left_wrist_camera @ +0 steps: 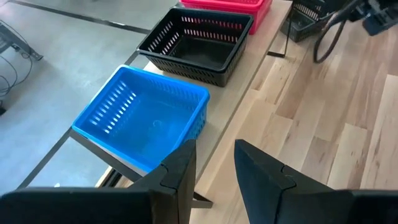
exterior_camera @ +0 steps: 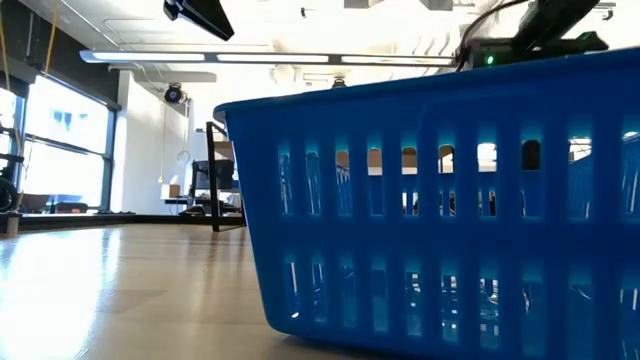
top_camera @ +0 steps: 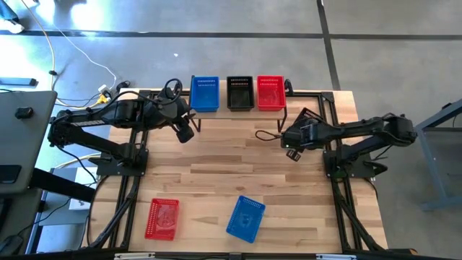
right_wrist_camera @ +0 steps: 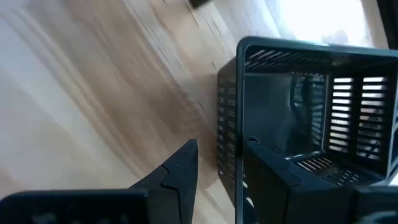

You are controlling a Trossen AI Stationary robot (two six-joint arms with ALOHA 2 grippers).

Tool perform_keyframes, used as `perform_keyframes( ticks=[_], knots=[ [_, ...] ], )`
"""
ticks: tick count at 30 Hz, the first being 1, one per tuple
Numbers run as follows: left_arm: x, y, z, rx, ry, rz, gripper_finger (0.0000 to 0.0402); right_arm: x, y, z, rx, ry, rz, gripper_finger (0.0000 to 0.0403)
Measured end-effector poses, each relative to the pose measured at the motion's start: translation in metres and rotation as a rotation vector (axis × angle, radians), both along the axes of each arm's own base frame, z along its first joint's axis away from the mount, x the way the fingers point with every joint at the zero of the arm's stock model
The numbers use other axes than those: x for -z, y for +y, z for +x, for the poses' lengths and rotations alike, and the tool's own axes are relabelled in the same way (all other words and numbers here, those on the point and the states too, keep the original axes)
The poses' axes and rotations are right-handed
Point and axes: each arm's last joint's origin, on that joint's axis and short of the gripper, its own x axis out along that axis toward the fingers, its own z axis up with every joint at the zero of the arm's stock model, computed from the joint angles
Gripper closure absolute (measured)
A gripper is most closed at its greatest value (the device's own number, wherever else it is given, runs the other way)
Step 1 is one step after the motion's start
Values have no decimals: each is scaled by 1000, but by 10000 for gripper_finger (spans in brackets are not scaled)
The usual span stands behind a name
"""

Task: Stack baskets on shelf by color
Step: Stack the black bin on top of the other black bins on the shelf

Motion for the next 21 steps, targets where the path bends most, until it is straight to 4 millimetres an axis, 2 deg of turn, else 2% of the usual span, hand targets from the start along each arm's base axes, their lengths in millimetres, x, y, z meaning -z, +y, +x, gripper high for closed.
perform_keyframes(
  ticks=[8, 11, 16, 21],
  knots=[
    [0, 0, 0, 0, 0, 1, 302, 18, -5, 5, 33, 103, 11, 297],
    [0, 0, 0, 0, 0, 1, 302, 22, -6, 6, 38, 127, 22, 324],
    [0, 0, 0, -1, 0, 1, 302, 23, -4, 6, 63, 109, 95, 394],
    [0, 0, 0, -10, -11, -8, 302, 15, 4, 11, 116, 72, 128, 400]
  ],
)
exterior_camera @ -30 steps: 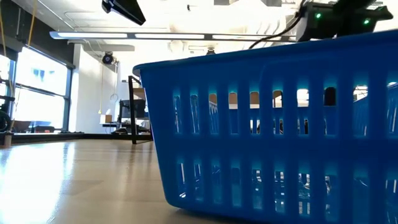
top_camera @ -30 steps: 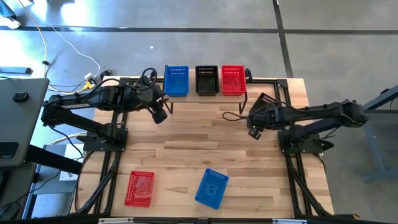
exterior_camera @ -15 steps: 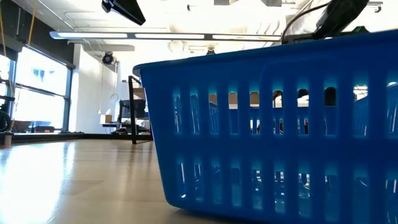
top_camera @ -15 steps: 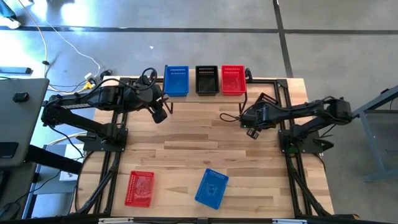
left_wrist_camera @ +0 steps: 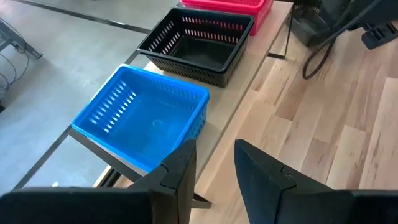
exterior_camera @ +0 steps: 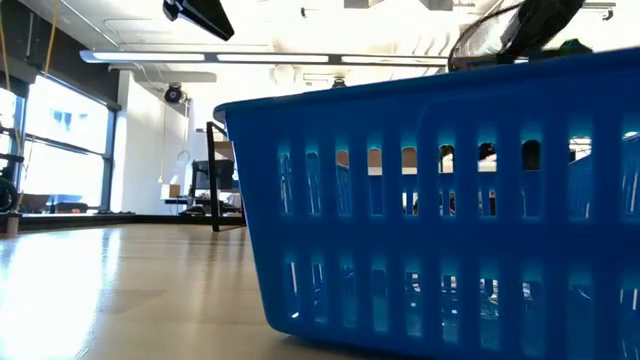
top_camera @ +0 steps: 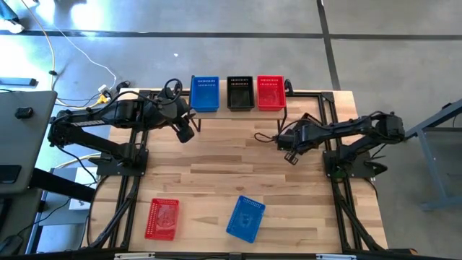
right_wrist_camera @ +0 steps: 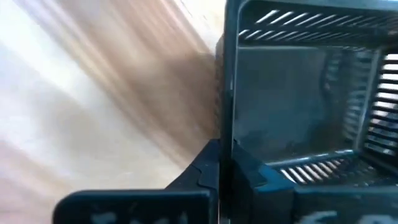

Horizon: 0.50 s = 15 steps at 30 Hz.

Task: Stack baskets on shelf by color
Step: Stack the black bin on top of the other black bins on the shelf

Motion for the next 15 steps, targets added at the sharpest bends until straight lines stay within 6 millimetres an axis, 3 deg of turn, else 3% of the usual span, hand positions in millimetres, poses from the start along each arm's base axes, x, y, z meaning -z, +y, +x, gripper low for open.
perform_keyframes(
  ticks=[15],
  knots=[
    [0, 0, 0, -50, -61, -59, 302, -61, 59, 40, 65, -269, 84, 403]
  ],
)
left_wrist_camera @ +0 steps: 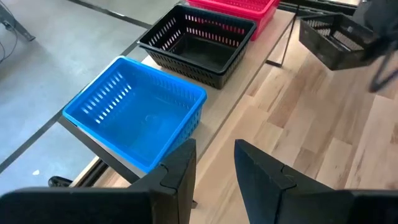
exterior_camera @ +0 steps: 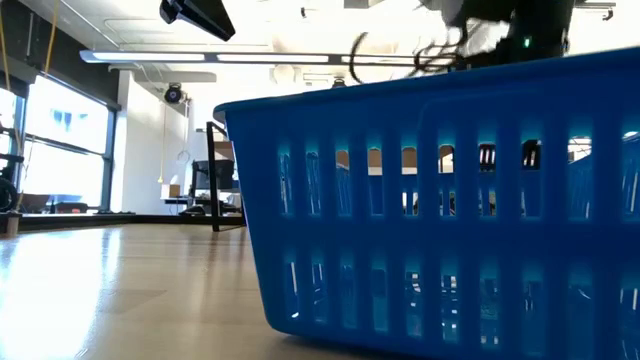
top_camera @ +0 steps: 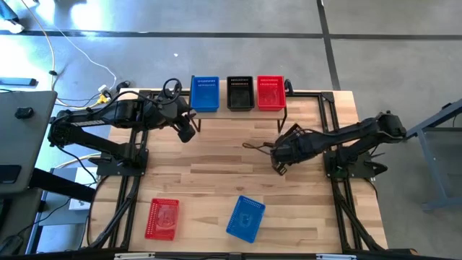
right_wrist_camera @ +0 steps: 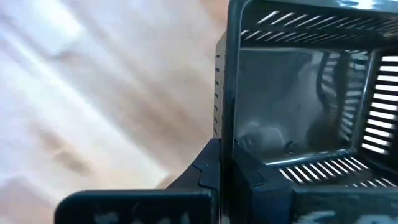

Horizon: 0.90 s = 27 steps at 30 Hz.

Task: Stack baskets on shelf by color
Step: Stack the black bin on top of the other black bins on the shelf

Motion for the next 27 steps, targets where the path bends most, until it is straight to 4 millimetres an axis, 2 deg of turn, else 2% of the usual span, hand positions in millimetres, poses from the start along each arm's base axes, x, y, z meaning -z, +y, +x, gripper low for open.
perform_keyframes(
  ticks=[6, 14, 19, 27],
  knots=[
    [0, -1, 0, 14, -6, -19, 302, -22, 21, 9, -35, -83, 84, 403],
    [1, -1, 1, -100, -139, -169, 302, -54, 34, 20, -171, -191, 75, 403],
    [2, -3, 3, -151, -226, -311, 297, -68, 40, 26, -330, -243, 41, 403],
    [9, -3, 13, -264, -304, -498, 258, -81, 51, 30, -662, -281, -50, 403]
  ],
)
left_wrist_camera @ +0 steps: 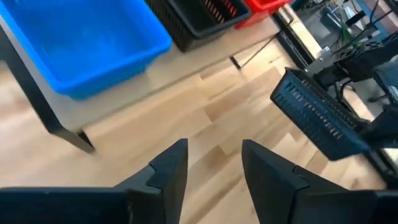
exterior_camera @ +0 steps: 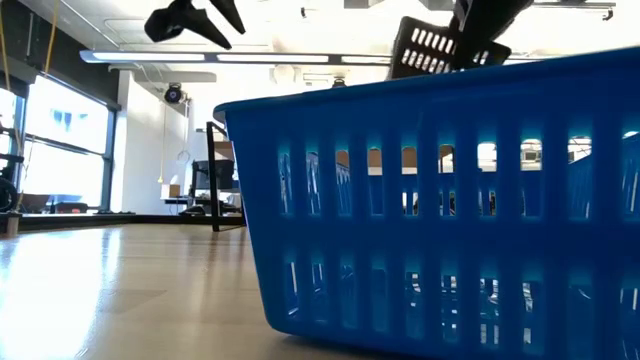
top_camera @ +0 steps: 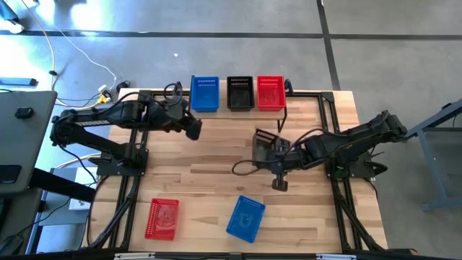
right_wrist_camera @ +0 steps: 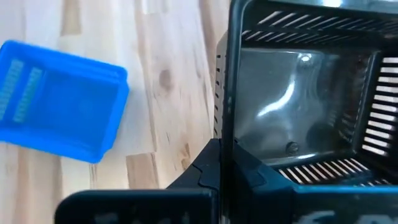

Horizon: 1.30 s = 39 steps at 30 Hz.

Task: Stack baskets on shelf by color
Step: Stack the black bin on top of the other black bins on the shelf

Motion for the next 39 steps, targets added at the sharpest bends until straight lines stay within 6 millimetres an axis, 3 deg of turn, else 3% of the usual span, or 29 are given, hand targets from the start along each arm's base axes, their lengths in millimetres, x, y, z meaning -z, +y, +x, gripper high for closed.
perform_keyframes(
  ticks=[10, 15, 22, 31, 39],
  knots=[
    [18, 3, 21, -117, -7, -161, 262, -5, 3, 8, -308, -80, -207, 403],
    [28, 5, 31, -170, 3, -207, 268, 0, 3, 22, -397, -121, -281, 403],
    [40, 5, 44, -224, 24, -255, 268, 30, 1, 52, -427, -77, -347, 403],
    [46, -9, 52, -243, 20, -301, 268, 73, 1, 72, -374, 54, -344, 403],
    [59, -22, 64, -253, 46, -307, 268, 86, 2, 80, -325, 55, -307, 403]
  ],
)
